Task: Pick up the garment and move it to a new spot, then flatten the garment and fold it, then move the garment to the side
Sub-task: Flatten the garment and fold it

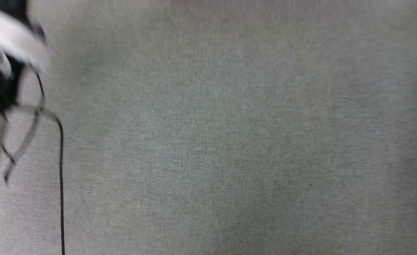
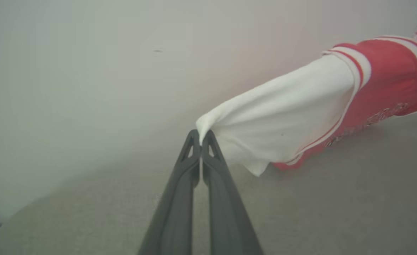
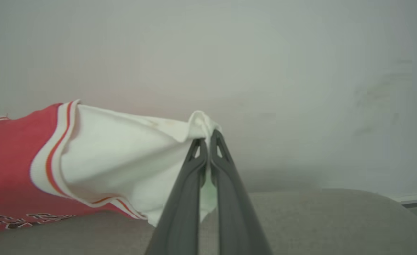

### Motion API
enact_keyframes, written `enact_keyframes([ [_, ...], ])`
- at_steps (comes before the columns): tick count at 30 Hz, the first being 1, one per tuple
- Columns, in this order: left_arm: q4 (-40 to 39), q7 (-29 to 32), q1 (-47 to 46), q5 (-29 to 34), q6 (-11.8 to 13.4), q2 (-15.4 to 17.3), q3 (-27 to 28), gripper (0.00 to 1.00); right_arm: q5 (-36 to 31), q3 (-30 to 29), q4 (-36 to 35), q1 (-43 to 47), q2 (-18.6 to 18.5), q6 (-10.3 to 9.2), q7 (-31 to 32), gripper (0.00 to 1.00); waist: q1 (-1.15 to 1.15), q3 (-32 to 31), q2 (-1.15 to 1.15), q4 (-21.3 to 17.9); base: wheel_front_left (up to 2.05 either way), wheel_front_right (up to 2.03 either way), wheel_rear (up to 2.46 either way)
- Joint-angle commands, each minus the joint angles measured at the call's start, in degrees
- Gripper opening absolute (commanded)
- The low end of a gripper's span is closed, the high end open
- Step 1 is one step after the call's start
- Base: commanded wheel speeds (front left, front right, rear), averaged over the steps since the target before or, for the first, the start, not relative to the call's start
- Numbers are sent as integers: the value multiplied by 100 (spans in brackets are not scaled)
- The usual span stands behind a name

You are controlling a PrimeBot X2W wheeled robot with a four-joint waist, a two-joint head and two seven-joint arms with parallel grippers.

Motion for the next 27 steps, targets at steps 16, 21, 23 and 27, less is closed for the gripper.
enact_keyframes([
  [16, -1303, 148, 3479, -367, 622, 317, -446, 0, 1980, 1099, -1506, 3801, -648, -12, 883, 0, 0, -1643, 0, -177, 0, 0, 0],
  [21, -1626, 198, 4148, -390, 844, 339, -616, 0, 2169, 1461, -1973, 4792, -1111, -12, 1027, 0, 0, -1934, 0, -174, 0, 0, 0],
  [23, -1740, 230, 4336, -416, 936, 367, -648, 0, 2290, 1482, -2089, 5078, -1210, -12, 1080, 0, 0, -2043, 0, -184, 0, 0, 0],
  [27, -1897, 285, 4710, -474, 1090, 435, -720, 0, 2582, 1405, -2232, 5564, -1371, -12, 1249, 0, 0, -2260, 0, -198, 0, 0, 0],
])
